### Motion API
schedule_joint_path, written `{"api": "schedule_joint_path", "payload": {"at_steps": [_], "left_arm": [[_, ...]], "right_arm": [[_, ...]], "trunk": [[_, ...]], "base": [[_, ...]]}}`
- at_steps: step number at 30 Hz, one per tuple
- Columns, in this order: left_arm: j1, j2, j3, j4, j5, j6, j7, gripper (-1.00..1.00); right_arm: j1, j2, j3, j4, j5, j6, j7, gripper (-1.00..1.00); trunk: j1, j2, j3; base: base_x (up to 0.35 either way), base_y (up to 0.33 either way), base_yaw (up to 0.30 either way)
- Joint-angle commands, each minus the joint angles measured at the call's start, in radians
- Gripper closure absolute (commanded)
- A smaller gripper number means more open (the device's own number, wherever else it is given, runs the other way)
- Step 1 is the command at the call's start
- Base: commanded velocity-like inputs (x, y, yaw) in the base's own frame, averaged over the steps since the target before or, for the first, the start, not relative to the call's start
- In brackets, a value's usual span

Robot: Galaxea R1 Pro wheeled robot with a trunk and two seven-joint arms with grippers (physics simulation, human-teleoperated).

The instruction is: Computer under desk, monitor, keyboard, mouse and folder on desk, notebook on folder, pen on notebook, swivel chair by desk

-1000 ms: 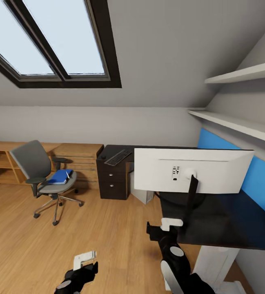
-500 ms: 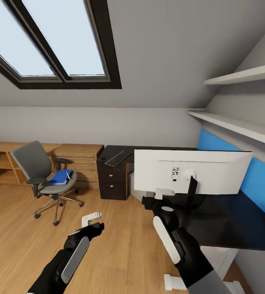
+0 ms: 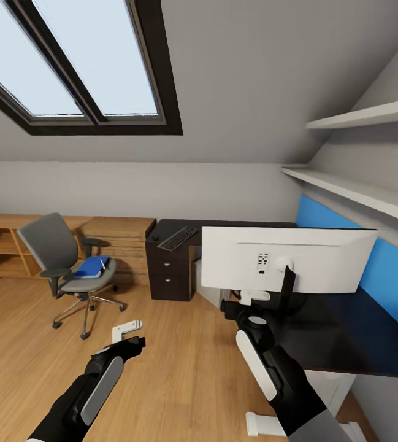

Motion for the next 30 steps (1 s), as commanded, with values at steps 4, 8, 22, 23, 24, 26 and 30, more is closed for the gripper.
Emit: {"api": "schedule_joint_path", "payload": {"at_steps": [4, 8, 22, 23, 24, 26, 30], "left_arm": [[-0.001, 0.003, -0.004, -0.002, 0.007, -0.001, 0.012, -1.00], [-0.001, 0.004, -0.004, -0.003, 0.005, -0.003, 0.013, -1.00], [-0.001, 0.006, 0.001, 0.000, 0.009, -0.004, 0.014, -1.00], [-0.001, 0.007, 0.001, 0.001, 0.009, -0.004, 0.015, -1.00], [-0.001, 0.007, 0.001, 0.001, 0.009, -0.004, 0.015, -1.00], [-0.001, 0.006, 0.002, 0.002, 0.009, -0.003, 0.017, -1.00], [-0.001, 0.005, 0.002, 0.003, 0.009, -0.004, 0.014, -1.00]], "right_arm": [[-0.001, -0.001, 0.001, -0.014, -0.009, 0.001, -0.013, -1.00], [-0.001, -0.002, 0.000, -0.018, -0.009, 0.001, -0.015, -1.00], [0.007, -0.023, -0.002, -0.035, -0.009, 0.001, -0.017, -1.00], [0.007, -0.025, -0.002, -0.039, -0.009, 0.001, -0.017, -1.00], [0.007, -0.026, -0.002, -0.044, -0.009, 0.001, -0.017, -1.00], [0.027, -0.036, -0.001, -0.116, -0.007, 0.002, -0.017, -1.00], [0.056, -0.037, 0.001, -0.196, -0.005, 0.003, -0.018, -1.00]], "trunk": [[0.000, -0.002, -0.002], [0.000, -0.002, -0.002], [0.000, -0.002, -0.002], [0.000, -0.002, -0.002], [0.000, -0.002, -0.002], [0.000, -0.002, -0.002], [0.000, -0.002, -0.002]], "base": [[0.000, 0.000, 0.000], [0.003, 0.010, 0.000], [0.167, 0.266, 0.000], [0.233, 0.253, 0.000], [0.235, 0.248, 0.000], [0.165, 0.165, 0.000], [0.045, 0.044, 0.000]]}}
